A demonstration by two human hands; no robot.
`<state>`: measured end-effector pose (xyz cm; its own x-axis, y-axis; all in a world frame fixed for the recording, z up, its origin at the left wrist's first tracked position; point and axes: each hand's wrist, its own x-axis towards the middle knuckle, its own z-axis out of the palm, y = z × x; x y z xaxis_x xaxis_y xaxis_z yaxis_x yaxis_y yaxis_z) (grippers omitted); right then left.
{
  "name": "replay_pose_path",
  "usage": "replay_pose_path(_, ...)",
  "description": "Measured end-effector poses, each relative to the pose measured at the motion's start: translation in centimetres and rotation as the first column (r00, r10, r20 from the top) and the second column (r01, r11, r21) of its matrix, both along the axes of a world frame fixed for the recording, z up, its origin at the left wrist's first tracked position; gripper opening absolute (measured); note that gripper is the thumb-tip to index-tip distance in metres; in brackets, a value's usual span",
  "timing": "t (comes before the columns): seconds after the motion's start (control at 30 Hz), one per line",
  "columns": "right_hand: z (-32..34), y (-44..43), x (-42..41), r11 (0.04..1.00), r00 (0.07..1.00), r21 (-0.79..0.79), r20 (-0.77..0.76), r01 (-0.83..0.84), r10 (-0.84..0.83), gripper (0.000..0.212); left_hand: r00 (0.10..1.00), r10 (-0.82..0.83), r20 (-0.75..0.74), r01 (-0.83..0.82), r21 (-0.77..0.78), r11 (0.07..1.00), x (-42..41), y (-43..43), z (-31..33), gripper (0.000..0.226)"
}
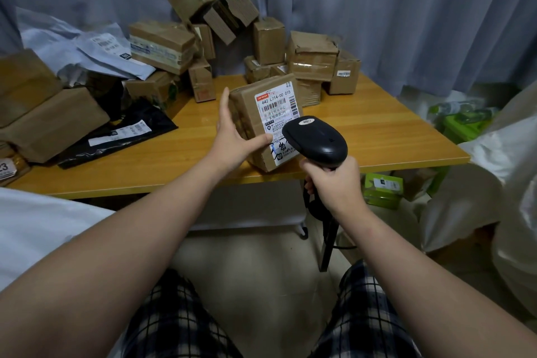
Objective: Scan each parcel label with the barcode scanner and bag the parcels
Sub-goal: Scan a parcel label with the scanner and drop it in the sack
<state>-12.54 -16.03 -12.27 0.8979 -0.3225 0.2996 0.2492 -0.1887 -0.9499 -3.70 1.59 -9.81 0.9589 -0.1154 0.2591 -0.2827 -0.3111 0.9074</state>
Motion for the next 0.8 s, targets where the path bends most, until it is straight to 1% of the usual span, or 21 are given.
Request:
replay_pose_path(0.13, 0.3, 0.1, -0.2, 0.999, 1.000, -0.033, 0.017, -0.022, 0.023, 0.029, 0.998, 0.020, 0.051, -0.019, -0.020, 1.000, -1.0, 0.6, -0.4, 0.124)
replay_pose_path(0.23, 0.7, 0.6, -0.5, 0.996, 0.998, -0.070, 0.047, -0.046, 0.050, 0.029, 0.996, 0.038, 0.082, -0.034, -0.050, 0.998, -2.0, 1.2, -0.4, 0.124)
replay_pose_path(0.33, 1.2, 1.5, -0.6, 0.993, 0.993, -0.067, 0.065, -0.097, 0.101, 0.031, 0.993, 0.065, 0.095, -0.057, -0.089, 0.994, -2.9, 2.4, -0.2, 0.121)
replay_pose_path(0.43, 2.1, 3.5, -0.7, 0.981, 0.977, -0.050, 0.090, -0.187, 0.191, 0.031, 0.983, 0.127, 0.136, -0.112, -0.114, 0.987, -4.4, 4.5, 0.1, 0.116)
replay_pose_path(0.53, 2.7, 7.0, -0.6, 0.946, 0.939, -0.047, 0.117, -0.319, 0.323, 0.026, 0.957, 0.235, 0.169, -0.210, -0.154, 0.965, -6.7, 8.3, 0.3, 0.113)
replay_pose_path(0.57, 2.8, 8.5, -0.6, 0.931, 0.924, -0.043, 0.115, -0.363, 0.366, 0.024, 0.947, 0.273, 0.167, -0.240, -0.194, 0.951, -7.5, 10.0, 0.1, 0.112)
replay_pose_path(0.63, 2.3, 12.0, -0.2, 0.896, 0.892, -0.042, 0.086, -0.443, 0.445, 0.014, 0.922, 0.355, 0.154, -0.309, -0.259, 0.915, -10.0, 13.5, -0.3, 0.110)
replay_pose_path(0.7, 1.7, 16.0, 0.1, 0.854, 0.852, -0.052, 0.058, -0.517, 0.519, 0.032, 0.871, 0.471, 0.137, -0.422, -0.280, 0.862, -12.9, 17.4, -1.5, 0.107)
replay_pose_path(0.73, 1.4, 18.0, 0.2, 0.828, 0.828, -0.070, 0.037, -0.557, 0.560, 0.037, 0.835, 0.536, 0.125, -0.491, -0.271, 0.828, -14.5, 19.3, -2.1, 0.107)
replay_pose_path(0.8, 0.6, 22.1, 0.3, 0.769, 0.778, -0.125, -0.037, -0.627, 0.628, 0.040, 0.744, 0.663, 0.082, -0.640, -0.198, 0.743, -17.3, 23.7, -3.6, 0.111)
